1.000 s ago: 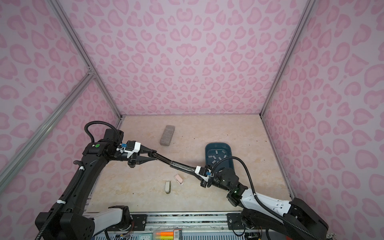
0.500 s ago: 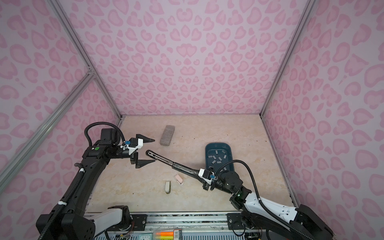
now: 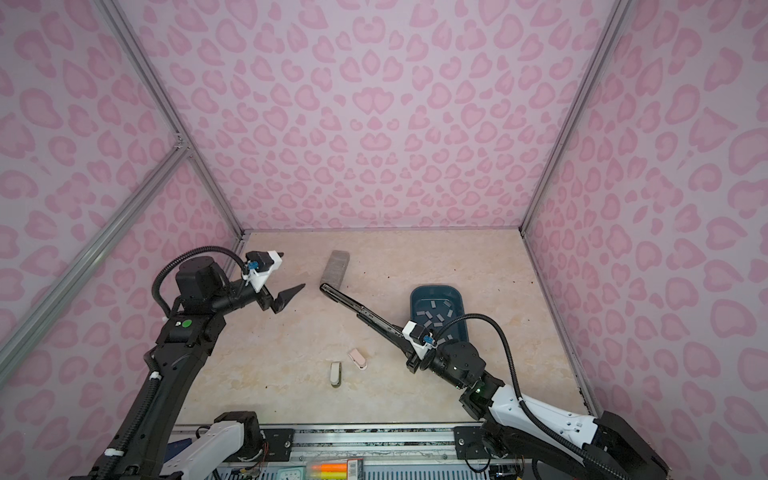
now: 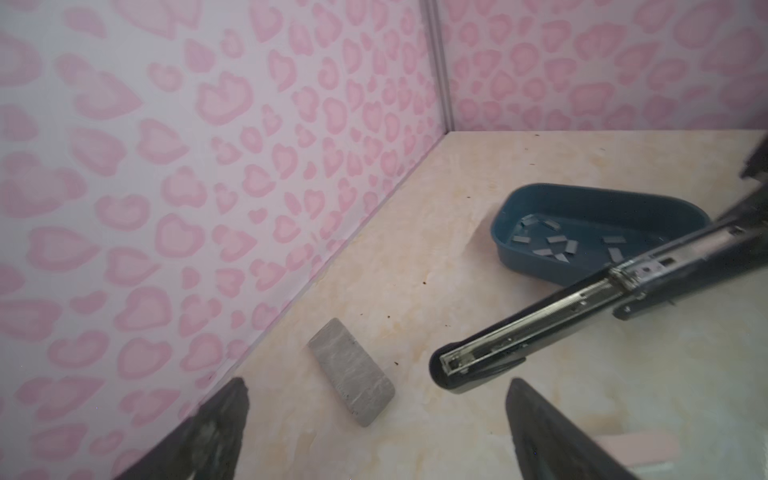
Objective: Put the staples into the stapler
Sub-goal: 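Lower the opened stapler onto the table with the right gripper and release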
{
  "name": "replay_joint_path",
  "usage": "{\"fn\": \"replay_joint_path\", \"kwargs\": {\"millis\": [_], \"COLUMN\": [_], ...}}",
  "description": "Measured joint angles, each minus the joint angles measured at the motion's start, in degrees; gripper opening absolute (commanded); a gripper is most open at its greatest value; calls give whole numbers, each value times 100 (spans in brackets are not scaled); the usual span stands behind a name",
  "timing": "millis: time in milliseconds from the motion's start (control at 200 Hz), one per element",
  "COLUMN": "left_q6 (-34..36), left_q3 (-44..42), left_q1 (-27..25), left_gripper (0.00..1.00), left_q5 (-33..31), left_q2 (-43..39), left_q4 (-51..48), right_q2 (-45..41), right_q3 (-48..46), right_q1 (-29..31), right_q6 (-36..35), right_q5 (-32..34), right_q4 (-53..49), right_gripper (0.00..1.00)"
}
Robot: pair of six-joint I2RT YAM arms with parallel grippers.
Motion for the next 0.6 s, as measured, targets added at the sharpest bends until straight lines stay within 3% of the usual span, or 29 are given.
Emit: {"fn": "replay_joint_path", "kwargs": {"millis": [70, 130, 330, 490, 600], "left_q6": [-1182, -2063, -4837, -6424, -7160], "left_q3": [518, 627, 111, -837, -1443], "left_q1": [7, 31, 2, -116, -131], "left_gripper": [97, 97, 97, 97, 97], "left_q5": [-957, -1373, -1412, -1827, -2494], "left_q2": [59, 9, -105, -243, -623], "left_q4": [149, 356, 905, 793, 575], "right_q2": [26, 28, -46, 136, 382], "right_q3": [74, 164, 492, 483, 505], "right_q1": [0, 0, 0, 0, 22], "right_q6": [234, 485, 1226, 1650, 1893], "right_q5": [280, 575, 1471, 1974, 2299], "right_q4": [-11, -61, -525, -739, -970], "right_gripper": [0, 0, 0, 0, 0]}}
